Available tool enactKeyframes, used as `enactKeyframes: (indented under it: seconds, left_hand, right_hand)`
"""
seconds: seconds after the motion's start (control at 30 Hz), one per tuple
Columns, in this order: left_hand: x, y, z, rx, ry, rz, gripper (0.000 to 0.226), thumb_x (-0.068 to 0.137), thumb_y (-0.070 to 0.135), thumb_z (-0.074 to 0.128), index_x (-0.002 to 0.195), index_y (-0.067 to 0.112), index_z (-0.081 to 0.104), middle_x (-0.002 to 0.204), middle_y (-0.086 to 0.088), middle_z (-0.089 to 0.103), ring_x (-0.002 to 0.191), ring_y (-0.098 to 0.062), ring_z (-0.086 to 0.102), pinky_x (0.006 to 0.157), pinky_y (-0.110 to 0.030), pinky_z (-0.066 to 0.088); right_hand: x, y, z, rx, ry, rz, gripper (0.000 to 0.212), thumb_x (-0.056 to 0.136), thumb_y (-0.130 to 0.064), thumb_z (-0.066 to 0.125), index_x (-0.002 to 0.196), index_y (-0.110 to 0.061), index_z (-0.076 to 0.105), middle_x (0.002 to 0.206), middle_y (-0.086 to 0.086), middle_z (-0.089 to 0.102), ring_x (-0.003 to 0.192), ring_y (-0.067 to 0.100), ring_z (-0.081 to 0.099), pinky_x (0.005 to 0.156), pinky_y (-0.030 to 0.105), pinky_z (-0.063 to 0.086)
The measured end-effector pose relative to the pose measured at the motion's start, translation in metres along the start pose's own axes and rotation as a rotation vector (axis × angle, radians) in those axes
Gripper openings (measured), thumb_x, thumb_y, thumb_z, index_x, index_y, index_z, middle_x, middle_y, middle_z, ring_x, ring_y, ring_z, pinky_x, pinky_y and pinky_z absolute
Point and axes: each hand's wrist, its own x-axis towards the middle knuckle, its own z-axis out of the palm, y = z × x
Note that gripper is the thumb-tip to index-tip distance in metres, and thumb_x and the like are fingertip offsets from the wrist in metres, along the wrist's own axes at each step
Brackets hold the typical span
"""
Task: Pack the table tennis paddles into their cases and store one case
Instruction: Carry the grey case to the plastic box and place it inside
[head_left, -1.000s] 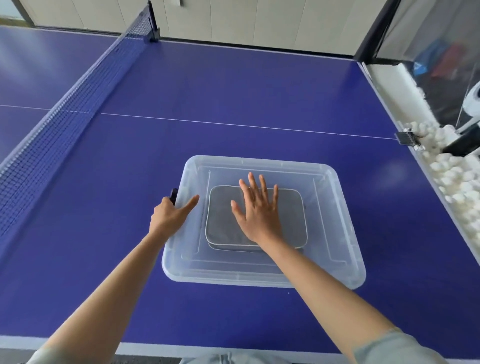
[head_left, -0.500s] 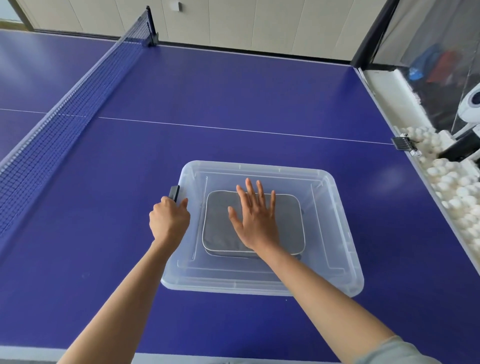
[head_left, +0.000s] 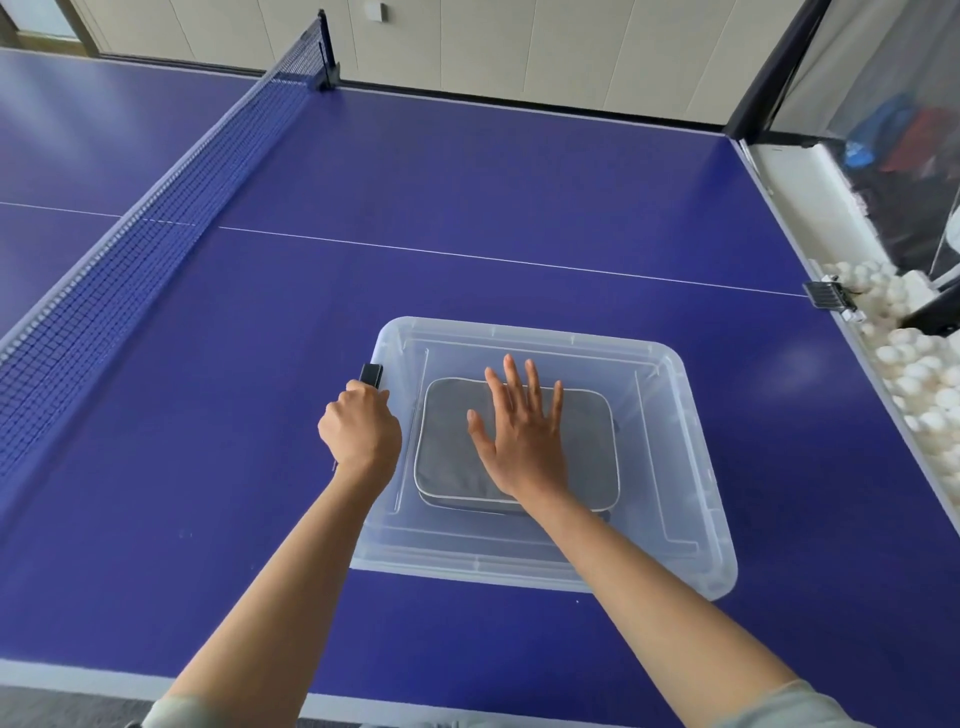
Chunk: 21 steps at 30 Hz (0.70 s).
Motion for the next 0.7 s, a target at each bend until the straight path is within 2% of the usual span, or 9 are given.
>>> enactKeyframes:
  seconds: [0.1,0.17,0.27,0.37,0.43,0.47,0.57,0.63,0.7]
  left_hand:
    - [-0.005,0.002,-0.003,0.008,-0.065,0.016,0.046,0.097,0.034,0.046,0.122,-0.003,0.039,0.117,-0.02,0.057,0.107,-0.039,0.056,0.075,-0.041,0.04]
    - [-0.019,0.009,-0.001,0.02,-0.044,0.085,0.06,0.094,0.039,0.048,0.137,0.001,0.028,0.134,-0.02,0.042,0.123,-0.039,0.043,0.093,-0.046,0.038]
    - [-0.037,0.035,0.014,0.004,-0.005,0.372,0.053,0.099,0.035,0.035,0.147,0.014,0.021,0.153,-0.014,0.02,0.144,-0.033,0.01,0.113,-0.051,0.012]
    - [-0.045,0.063,0.03,-0.051,-0.134,0.594,0.052,0.099,0.027,0.031,0.149,0.025,0.017,0.157,-0.009,0.014,0.146,-0.03,0.0,0.114,-0.059,0.0]
    - [-0.05,0.07,0.042,0.037,-0.12,0.678,0.053,0.098,0.042,0.026,0.149,0.033,0.014,0.159,-0.008,0.007,0.146,-0.032,-0.006,0.111,-0.062,-0.009]
    - [-0.053,0.071,0.048,0.101,-0.094,0.698,0.056,0.096,0.051,0.021,0.149,0.037,0.01,0.16,-0.008,0.002,0.146,-0.033,-0.01,0.111,-0.062,-0.011]
    - [-0.053,0.07,0.058,0.175,-0.053,0.702,0.064,0.09,0.065,0.009,0.148,0.041,0.0,0.159,-0.009,-0.01,0.145,-0.035,-0.016,0.112,-0.064,-0.009]
    - [-0.052,0.071,0.06,0.183,-0.052,0.7,0.066,0.087,0.067,0.004,0.147,0.041,-0.004,0.159,-0.009,-0.013,0.144,-0.036,-0.018,0.111,-0.065,-0.008]
    - [-0.052,0.072,0.06,0.197,-0.053,0.702,0.07,0.084,0.069,-0.001,0.147,0.041,-0.007,0.158,-0.01,-0.016,0.143,-0.037,-0.02,0.11,-0.066,-0.009]
  right_hand:
    - [0.0,0.0,0.001,0.005,0.013,-0.002,0.06,0.095,-0.055,0.02,0.148,-0.026,0.02,0.16,0.002,0.008,0.148,0.024,-0.003,0.117,0.056,-0.002]
    - [0.001,0.0,0.002,0.015,0.011,0.001,0.06,0.095,-0.054,0.022,0.148,-0.025,0.021,0.16,0.002,0.008,0.148,0.024,-0.003,0.117,0.056,-0.004]
    - [0.003,0.002,-0.002,0.12,0.033,0.005,0.054,0.097,-0.048,0.031,0.146,-0.025,0.029,0.159,-0.001,0.015,0.148,0.019,0.003,0.118,0.05,-0.004]
    - [0.003,0.007,-0.019,0.567,0.142,0.131,0.037,0.096,-0.015,0.044,0.133,-0.014,0.051,0.147,0.004,0.042,0.141,0.019,0.031,0.118,0.039,0.017]
    - [0.0,0.019,-0.041,0.851,0.122,0.223,0.038,0.092,0.001,0.045,0.126,-0.008,0.056,0.136,0.007,0.055,0.13,0.02,0.047,0.112,0.033,0.033]
    - [-0.004,0.03,-0.051,0.876,0.106,0.223,0.038,0.09,0.004,0.046,0.125,-0.006,0.058,0.132,0.008,0.058,0.126,0.02,0.051,0.11,0.03,0.036]
    - [-0.02,0.078,-0.07,0.616,0.169,0.256,0.04,0.086,0.001,0.057,0.125,-0.004,0.056,0.132,0.011,0.056,0.126,0.024,0.049,0.108,0.025,0.032]
    - [-0.03,0.116,-0.077,0.425,0.214,0.421,0.049,0.086,-0.008,0.061,0.133,-0.002,0.047,0.139,0.016,0.047,0.132,0.03,0.04,0.112,0.033,0.028]
    - [-0.037,0.146,-0.077,0.406,0.17,0.663,0.063,0.088,-0.021,0.062,0.14,0.0,0.034,0.145,0.02,0.038,0.136,0.033,0.032,0.114,0.041,0.025]
